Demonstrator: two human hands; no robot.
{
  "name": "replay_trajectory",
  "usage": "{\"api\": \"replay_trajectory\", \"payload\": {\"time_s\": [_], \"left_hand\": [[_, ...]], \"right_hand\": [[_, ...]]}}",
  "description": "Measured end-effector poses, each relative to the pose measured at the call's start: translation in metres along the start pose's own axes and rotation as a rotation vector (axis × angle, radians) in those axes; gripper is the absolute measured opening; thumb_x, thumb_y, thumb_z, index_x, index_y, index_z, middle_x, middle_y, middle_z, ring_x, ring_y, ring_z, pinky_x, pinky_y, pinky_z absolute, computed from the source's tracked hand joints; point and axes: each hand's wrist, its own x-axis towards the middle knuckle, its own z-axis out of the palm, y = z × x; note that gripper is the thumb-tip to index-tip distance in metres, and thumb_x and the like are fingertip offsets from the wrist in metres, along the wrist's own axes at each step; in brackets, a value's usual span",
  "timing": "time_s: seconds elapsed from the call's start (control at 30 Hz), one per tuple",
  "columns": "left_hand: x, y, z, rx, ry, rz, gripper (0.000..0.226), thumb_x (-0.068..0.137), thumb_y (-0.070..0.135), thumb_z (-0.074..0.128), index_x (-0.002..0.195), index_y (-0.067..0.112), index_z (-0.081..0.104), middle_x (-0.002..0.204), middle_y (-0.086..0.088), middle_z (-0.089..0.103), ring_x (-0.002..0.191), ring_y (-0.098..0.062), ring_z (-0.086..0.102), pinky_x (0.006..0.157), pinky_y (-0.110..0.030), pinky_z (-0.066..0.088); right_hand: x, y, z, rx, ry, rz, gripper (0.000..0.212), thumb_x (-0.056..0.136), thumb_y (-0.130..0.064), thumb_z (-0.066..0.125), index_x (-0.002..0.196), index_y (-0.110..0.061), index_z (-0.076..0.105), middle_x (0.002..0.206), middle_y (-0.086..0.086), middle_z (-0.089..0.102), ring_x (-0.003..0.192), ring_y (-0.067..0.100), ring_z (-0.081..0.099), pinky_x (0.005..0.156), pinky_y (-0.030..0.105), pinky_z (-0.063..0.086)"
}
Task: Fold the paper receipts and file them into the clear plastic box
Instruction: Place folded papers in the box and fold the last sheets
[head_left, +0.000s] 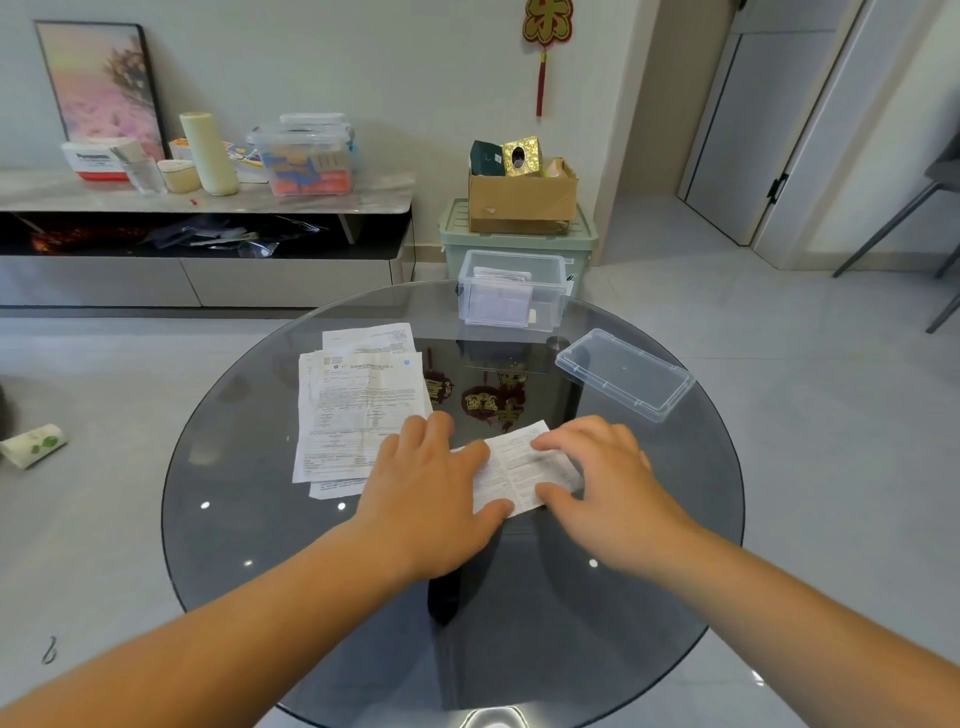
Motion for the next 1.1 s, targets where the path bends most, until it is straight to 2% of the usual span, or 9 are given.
{"api": "replay_trajectory", "payload": {"time_s": [0.07,0.17,0.33,0.57,0.8,0.9,0.97,1.03,1.1], "left_hand": [[0.002,-0.001,-0.002,-0.022,0.001,0.014,0.056,0.087,0.074,0.041,0.125,0.034,0.05,0.129,0.003,0.041,0.116,-0.019,0.036,0.102,-0.036,0.035],[0.004,-0.004,-0.005,-0.19,-0.056,-0.008,0.052,0.082,0.071,0.057,0.117,0.033,0.05,0.121,0.006,0.046,0.108,-0.014,0.041,0.097,-0.032,0.042],[0.014,-0.006,-0.013,-0.318,-0.133,-0.058,0.076,0.068,0.061,0.081,0.129,0.033,0.045,0.121,0.005,0.045,0.109,-0.014,0.044,0.092,-0.03,0.047],[0.032,-0.005,-0.02,-0.241,-0.312,-0.107,0.092,0.058,0.068,0.084,0.128,0.024,0.044,0.119,0.002,0.054,0.104,-0.018,0.054,0.09,-0.035,0.052],[0.034,-0.003,-0.021,-0.241,-0.31,-0.139,0.089,0.054,0.068,0.086,0.119,0.026,0.042,0.114,0.001,0.048,0.101,-0.018,0.053,0.087,-0.035,0.054],[0.028,-0.007,-0.022,-0.411,-0.231,-0.112,0.079,0.064,0.053,0.089,0.117,0.026,0.036,0.103,0.007,0.054,0.089,-0.011,0.058,0.072,-0.026,0.053],[0.023,-0.012,-0.025,-0.597,-0.238,-0.102,0.075,0.074,0.043,0.085,0.127,0.032,0.034,0.098,0.007,0.059,0.081,-0.01,0.063,0.065,-0.023,0.054],[0.019,-0.018,-0.027,-0.776,-0.252,-0.106,0.05,0.087,0.036,0.076,0.127,0.033,0.047,0.092,0.001,0.067,0.074,-0.012,0.067,0.062,-0.024,0.056],[0.015,-0.024,-0.028,-0.947,-0.295,-0.144,0.02,0.096,0.033,0.065,0.114,0.025,0.069,0.09,-0.001,0.073,0.072,-0.013,0.066,0.061,-0.022,0.054]], "right_hand": [[-0.005,-0.002,0.002,-0.048,-0.038,-0.123,0.034,0.096,-0.036,0.058,0.13,-0.036,0.054,0.13,-0.02,0.045,0.123,0.007,0.032,0.108,0.032,0.027],[-0.01,0.003,0.001,-0.102,-0.11,-0.195,0.032,0.096,-0.044,0.055,0.126,-0.036,0.06,0.131,-0.022,0.049,0.121,0.006,0.036,0.108,0.033,0.033],[-0.013,0.008,-0.002,-0.132,-0.134,-0.219,0.039,0.092,-0.058,0.054,0.124,-0.038,0.064,0.139,-0.024,0.047,0.127,0.001,0.033,0.11,0.031,0.03],[-0.017,0.008,-0.001,-0.143,-0.143,-0.239,0.043,0.091,-0.06,0.055,0.128,-0.038,0.061,0.143,-0.024,0.044,0.13,0.0,0.029,0.111,0.03,0.026],[-0.015,0.012,-0.005,-0.108,-0.175,-0.239,0.044,0.091,-0.059,0.057,0.13,-0.039,0.059,0.143,-0.027,0.043,0.132,-0.004,0.027,0.115,0.032,0.025],[-0.014,0.014,-0.007,-0.075,-0.171,-0.237,0.051,0.09,-0.06,0.058,0.136,-0.039,0.052,0.138,-0.028,0.046,0.129,-0.006,0.031,0.115,0.033,0.029],[-0.012,0.014,-0.008,-0.072,-0.174,-0.233,0.055,0.088,-0.062,0.057,0.137,-0.04,0.05,0.137,-0.027,0.047,0.128,-0.005,0.033,0.114,0.034,0.03],[-0.01,0.014,-0.009,-0.081,-0.179,-0.238,0.058,0.085,-0.067,0.056,0.137,-0.04,0.05,0.136,-0.027,0.047,0.127,-0.005,0.034,0.113,0.036,0.031],[-0.01,0.013,-0.01,-0.099,-0.199,-0.239,0.068,0.079,-0.076,0.055,0.136,-0.041,0.049,0.138,-0.026,0.046,0.128,-0.004,0.034,0.114,0.036,0.031]]}}
